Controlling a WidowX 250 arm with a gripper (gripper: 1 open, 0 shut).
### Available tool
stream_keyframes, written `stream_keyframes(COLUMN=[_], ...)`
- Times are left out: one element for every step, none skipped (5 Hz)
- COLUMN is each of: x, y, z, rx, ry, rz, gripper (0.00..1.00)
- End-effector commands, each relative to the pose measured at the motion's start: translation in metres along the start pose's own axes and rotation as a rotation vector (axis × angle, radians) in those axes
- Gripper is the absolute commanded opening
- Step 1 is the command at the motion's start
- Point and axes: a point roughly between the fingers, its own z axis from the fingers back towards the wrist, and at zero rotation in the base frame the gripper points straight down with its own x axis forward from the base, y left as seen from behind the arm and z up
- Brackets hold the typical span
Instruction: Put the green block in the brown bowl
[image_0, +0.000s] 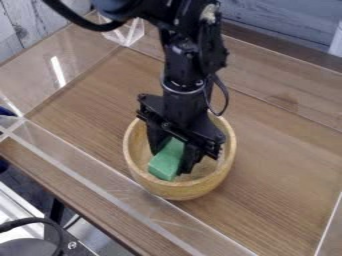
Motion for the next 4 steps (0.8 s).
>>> stream_keyframes(x=[0.0056, 0.0034, 0.0041, 0.0046], y=[0.0026, 0.0036, 0.0055, 0.0072], z=[0.014, 0.0168, 0.0158, 0.0144], rx=[-0.018, -0.03, -0.015, 0.0], ry=[-0.052, -0.053, -0.037, -0.021], rz=[0.03, 0.05, 0.067, 0.081], gripper=[0.0, 0.0, 0.0, 0.0])
